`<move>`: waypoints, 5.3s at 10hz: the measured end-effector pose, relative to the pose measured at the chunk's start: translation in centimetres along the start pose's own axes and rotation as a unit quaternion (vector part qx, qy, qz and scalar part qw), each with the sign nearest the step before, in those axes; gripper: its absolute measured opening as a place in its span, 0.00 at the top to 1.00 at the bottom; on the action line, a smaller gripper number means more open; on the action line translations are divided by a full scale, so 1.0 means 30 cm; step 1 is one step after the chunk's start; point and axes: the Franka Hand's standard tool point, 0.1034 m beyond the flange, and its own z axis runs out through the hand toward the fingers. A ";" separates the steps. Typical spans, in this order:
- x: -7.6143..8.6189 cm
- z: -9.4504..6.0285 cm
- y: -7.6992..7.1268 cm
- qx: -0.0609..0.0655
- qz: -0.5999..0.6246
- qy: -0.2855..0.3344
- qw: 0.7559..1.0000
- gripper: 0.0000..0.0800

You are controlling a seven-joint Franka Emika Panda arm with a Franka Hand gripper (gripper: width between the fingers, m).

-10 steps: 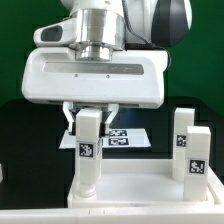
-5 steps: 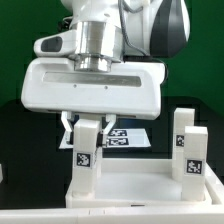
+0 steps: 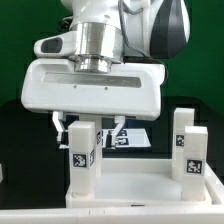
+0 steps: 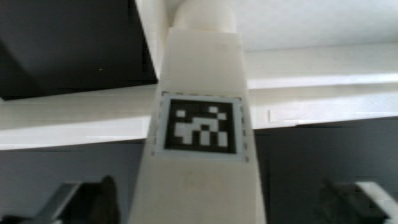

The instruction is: Assemble desk

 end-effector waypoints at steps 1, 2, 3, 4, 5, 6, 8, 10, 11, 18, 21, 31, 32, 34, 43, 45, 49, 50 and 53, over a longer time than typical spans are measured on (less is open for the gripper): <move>-0.007 0.002 -0.004 0.005 0.002 -0.018 1.000 0.21; 0.012 -0.015 0.013 0.014 0.012 -0.041 0.999 0.21; 0.026 -0.032 0.029 0.029 0.031 -0.080 0.996 0.19; 0.036 -0.036 0.030 0.045 0.048 -0.126 0.990 0.19; 0.043 -0.038 0.020 0.056 0.064 -0.171 0.982 0.19; 0.043 -0.026 0.023 0.060 0.067 -0.192 0.977 0.19; 0.039 -0.006 -0.010 0.060 0.076 -0.212 0.973 0.19; 0.036 -0.005 -0.006 0.058 0.088 -0.214 0.971 0.33; 0.036 -0.005 -0.006 0.054 0.106 -0.215 0.969 0.50; 0.047 0.010 -0.018 -0.052 0.565 -0.203 0.798 0.64; 0.046 0.011 -0.012 -0.044 0.551 -0.203 0.808 0.64; 0.019 -0.011 -0.027 0.085 -0.085 -0.203 0.972 0.19; 0.025 -0.011 -0.022 0.083 -0.084 -0.199 0.973 0.19; 0.024 -0.011 -0.022 0.079 -0.064 -0.201 0.974 0.31; 0.040 0.001 -0.087 -0.016 0.422 -0.182 0.888 0.99; 0.042 -0.004 -0.082 -0.001 0.343 -0.183 0.921 1.00; 0.044 -0.034 -0.056 0.040 0.083 -0.182 0.979 0.56; 0.043 -0.032 -0.055 0.041 0.073 -0.181 0.980 0.56; 0.053 -0.052 -0.069 0.055 0.020 -0.177 0.982 0.23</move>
Offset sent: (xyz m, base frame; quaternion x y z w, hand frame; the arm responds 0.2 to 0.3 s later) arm 0.0149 -0.0035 0.0167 0.0914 -0.2084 0.1099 0.9676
